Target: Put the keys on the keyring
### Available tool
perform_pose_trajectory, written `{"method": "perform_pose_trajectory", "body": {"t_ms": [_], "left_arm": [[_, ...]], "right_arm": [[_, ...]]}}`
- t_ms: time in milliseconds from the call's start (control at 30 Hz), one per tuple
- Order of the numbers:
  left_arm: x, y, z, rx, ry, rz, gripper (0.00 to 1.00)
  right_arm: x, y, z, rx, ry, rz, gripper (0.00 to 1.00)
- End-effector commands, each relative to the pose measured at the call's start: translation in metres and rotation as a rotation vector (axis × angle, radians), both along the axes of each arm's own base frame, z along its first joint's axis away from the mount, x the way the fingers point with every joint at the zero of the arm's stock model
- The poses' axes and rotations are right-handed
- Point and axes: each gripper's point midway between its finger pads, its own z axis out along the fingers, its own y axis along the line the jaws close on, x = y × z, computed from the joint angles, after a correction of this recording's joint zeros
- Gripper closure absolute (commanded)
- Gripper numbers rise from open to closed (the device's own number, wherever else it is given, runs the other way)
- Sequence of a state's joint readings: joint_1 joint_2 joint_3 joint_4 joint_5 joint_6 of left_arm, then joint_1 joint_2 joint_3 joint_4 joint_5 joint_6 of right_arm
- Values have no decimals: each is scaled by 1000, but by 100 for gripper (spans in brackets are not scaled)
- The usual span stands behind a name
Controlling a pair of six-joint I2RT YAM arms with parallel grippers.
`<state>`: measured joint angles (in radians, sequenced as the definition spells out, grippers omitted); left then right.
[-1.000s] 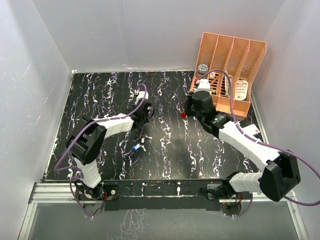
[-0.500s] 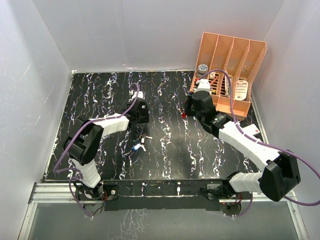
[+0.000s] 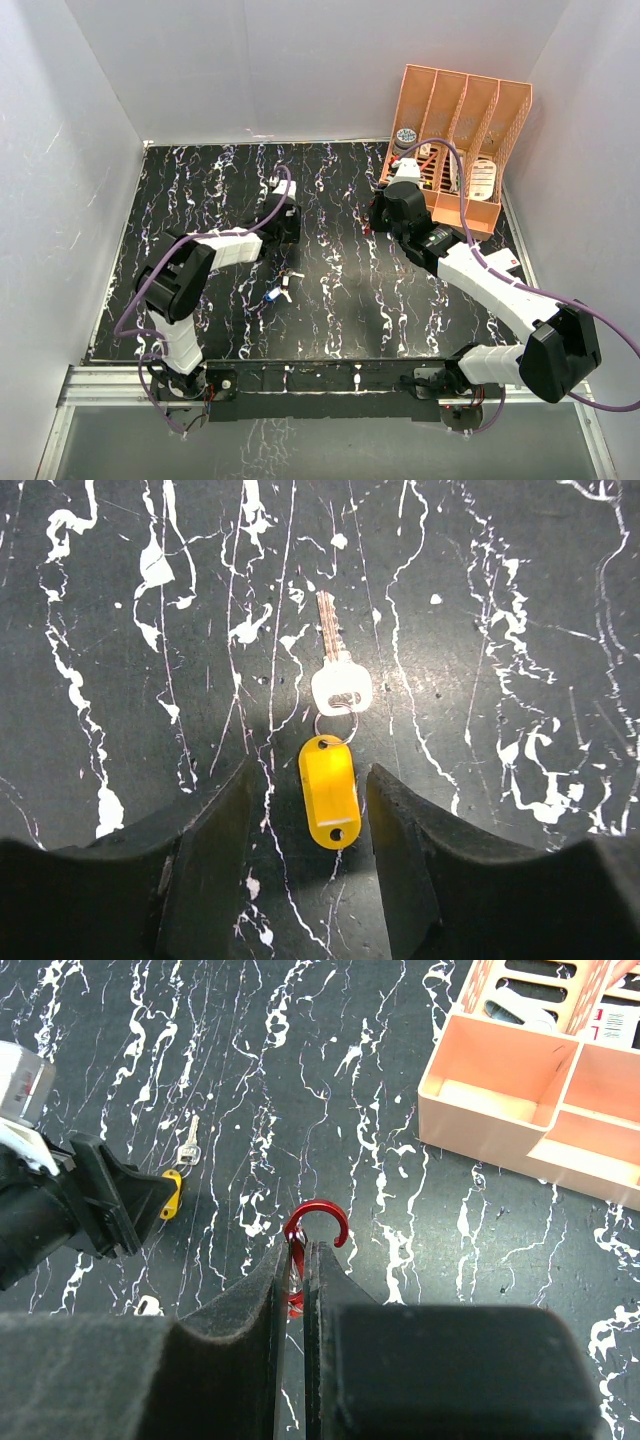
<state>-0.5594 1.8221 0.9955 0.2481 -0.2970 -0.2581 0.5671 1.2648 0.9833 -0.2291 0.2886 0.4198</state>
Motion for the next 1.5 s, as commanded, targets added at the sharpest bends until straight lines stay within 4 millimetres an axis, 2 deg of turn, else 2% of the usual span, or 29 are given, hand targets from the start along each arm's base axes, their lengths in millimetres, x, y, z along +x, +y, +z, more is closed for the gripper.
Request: {"method": "perform_pose_trajectory", "body": {"t_ms": [0,467,533,633,733,1033,1233,1467], "left_arm": [[15,-10,8,23,-53,-58,54],[29,-15,1,77,-87,-112,59],[30,-16,-1,78,-86,-116,63],[32,-17,-5,88,-76,-120,75],[32,-17,-5,86,-75,-120,76],[29,-16,-5,90,-62,-123,77],[27,-17,-1,80,-64,-127,61],[26,-19,-6,81,-50,-138,61]], "right_arm": [[7,0,12,21,-53,-9,100],[8,1,8,12,-46,-9,100],[8,0,8,11,-46,-11,100],[9,0,8,9,-48,-12,100],[9,0,8,7,-47,-13,100],[10,0,7,8,-45,-12,100],[10,1,7,9,-46,-10,100],[10,0,9,10,-50,-13,100]]}}
